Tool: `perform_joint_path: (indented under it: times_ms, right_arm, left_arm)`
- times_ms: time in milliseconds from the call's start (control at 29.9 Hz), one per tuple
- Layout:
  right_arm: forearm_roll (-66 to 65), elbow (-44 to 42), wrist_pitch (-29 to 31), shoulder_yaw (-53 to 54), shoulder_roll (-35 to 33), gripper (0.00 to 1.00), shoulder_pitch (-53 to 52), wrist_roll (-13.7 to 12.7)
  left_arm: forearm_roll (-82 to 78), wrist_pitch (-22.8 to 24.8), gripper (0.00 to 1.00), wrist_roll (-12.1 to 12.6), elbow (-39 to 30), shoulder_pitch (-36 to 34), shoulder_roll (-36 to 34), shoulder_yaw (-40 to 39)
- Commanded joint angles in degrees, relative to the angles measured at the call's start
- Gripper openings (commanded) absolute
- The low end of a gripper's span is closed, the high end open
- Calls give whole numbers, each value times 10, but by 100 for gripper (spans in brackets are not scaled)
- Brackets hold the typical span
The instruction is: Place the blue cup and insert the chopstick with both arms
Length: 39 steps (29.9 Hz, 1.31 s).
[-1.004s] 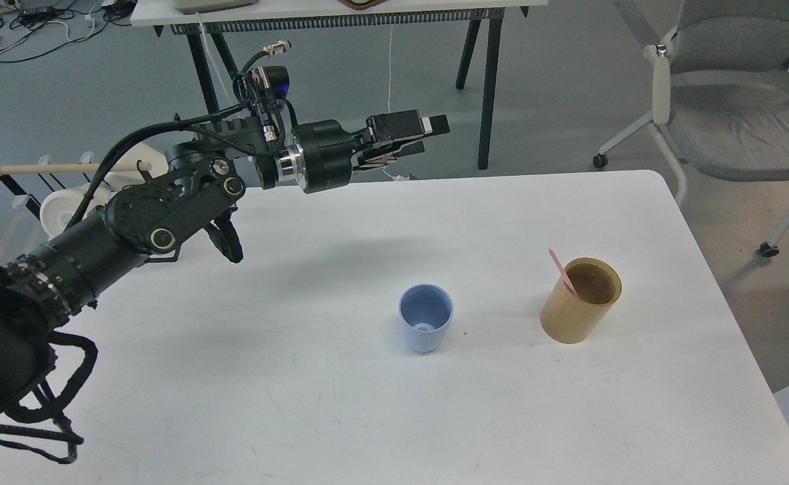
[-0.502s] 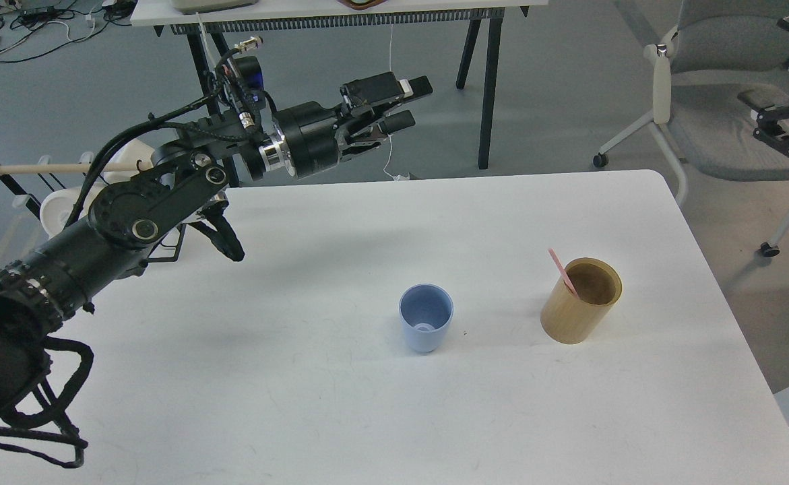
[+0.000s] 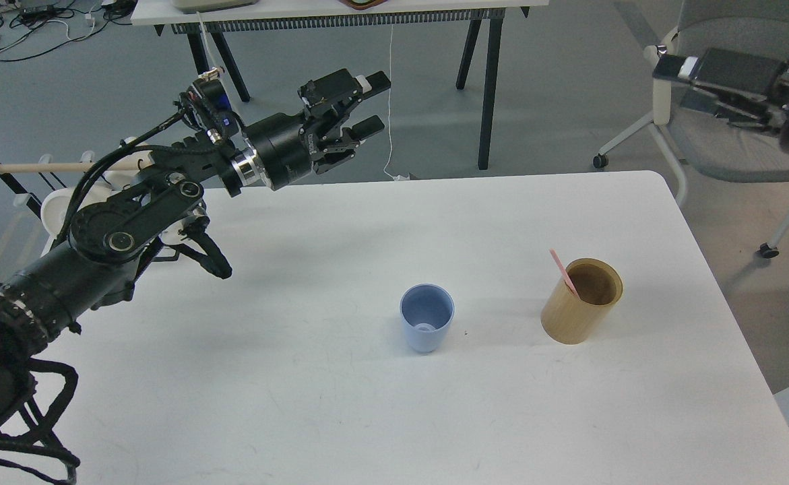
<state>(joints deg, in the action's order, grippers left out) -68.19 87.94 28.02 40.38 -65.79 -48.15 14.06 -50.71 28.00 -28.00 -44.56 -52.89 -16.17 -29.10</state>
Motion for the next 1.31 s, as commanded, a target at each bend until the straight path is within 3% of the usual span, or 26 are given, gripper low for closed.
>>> perform_joint_path:
  times_ms: [0,67,234,368,636,1004,1138,1272]
  right_arm:
    - [-163,55,0,-14,-4,99,24,26]
    - [-234,64,-16,-37,-3,99,45,44]
    - [-321,61,-185,-141,-2,99,54,77]
    - [-347,46,-268,-191,0,99,59,80]
    - [-422,-11,-311,-200,50,99,95,93]
    - [-472,-75,-314,-201,156,95,104,96]
    - [-479,-92,-314,-203,174,89,104,96]
    - [-484,-91,-315,-207,176,77,106,96]
  left_arm:
    - [0,0,86,0,-1,2,0,0]
    - [0,0,86,0,0,3,0,0]
    - [0,0,87,0,0,5,0,0]
    - [0,0,87,0,0,9,3,0]
    - [0,0,88,0,1,12,6,0]
    - [0,0,89,0,2,29,5,0]
    - [0,0,89,0,4,30,5,0]
    - [0,0,89,0,5,31,5,0]
